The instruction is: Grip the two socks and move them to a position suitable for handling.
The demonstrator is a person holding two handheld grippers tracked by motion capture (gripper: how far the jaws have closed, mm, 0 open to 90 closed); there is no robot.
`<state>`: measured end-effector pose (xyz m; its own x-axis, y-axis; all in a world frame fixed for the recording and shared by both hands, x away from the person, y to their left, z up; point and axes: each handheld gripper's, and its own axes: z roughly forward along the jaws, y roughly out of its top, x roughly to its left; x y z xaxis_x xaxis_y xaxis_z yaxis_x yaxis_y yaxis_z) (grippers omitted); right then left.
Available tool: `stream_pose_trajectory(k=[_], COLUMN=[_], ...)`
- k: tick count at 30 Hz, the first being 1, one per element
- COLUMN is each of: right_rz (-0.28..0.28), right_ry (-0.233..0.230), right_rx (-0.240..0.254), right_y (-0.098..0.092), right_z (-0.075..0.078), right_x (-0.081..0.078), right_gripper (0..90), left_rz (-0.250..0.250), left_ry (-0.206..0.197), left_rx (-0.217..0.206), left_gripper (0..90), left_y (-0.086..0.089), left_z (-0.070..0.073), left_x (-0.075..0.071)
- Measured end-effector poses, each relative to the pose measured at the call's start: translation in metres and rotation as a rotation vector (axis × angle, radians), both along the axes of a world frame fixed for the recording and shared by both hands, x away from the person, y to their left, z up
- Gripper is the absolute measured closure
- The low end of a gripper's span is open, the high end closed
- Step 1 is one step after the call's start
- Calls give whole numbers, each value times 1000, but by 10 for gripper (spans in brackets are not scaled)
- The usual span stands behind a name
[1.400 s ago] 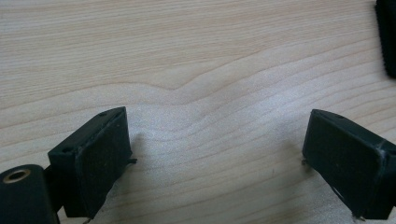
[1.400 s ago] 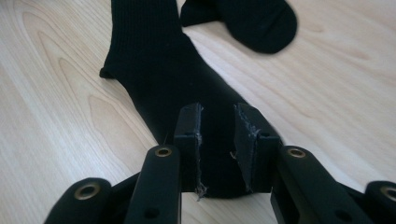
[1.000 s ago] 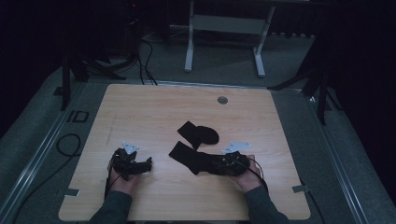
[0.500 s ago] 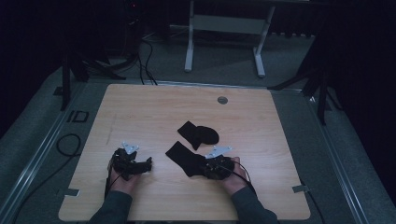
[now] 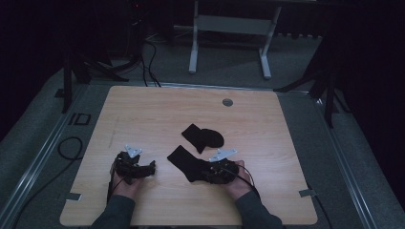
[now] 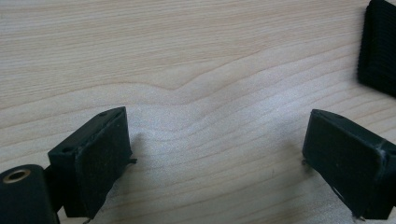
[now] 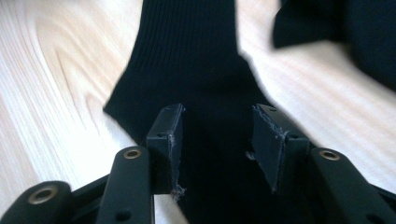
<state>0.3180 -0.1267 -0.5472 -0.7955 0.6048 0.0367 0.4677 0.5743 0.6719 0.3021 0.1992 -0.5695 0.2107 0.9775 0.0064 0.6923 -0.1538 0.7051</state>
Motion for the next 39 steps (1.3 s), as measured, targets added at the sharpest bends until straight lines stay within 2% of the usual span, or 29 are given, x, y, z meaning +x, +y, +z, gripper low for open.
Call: stream_pose_trajectory(k=[2,5,10,21,29,34,39], right_rz=[-28,-63,-102,-153,-168,-171,-177], right_ry=[-14,-27,-39,-38,-12,19,18], right_rx=[34,36,17,-56,-82,-95,-93], right_y=[-5,-12,-18,-17,-14,-13,-12], right_z=[7,17,24,20,10,1,0], right_x=[5,17,43,82,97,103,104], right_gripper=[524,531,602,627,632,616,628], left_rz=[0,0,0,1,0,0,0], left_ry=[0,1,2,0,1,0,1], left_rx=[0,0,0,-1,-1,-1,0], left_gripper=[79,80,79,79,79,79,79], left_y=[0,0,0,0,0,0,0], left_z=[0,0,0,0,0,0,0], left_x=[0,0,0,0,0,0,0])
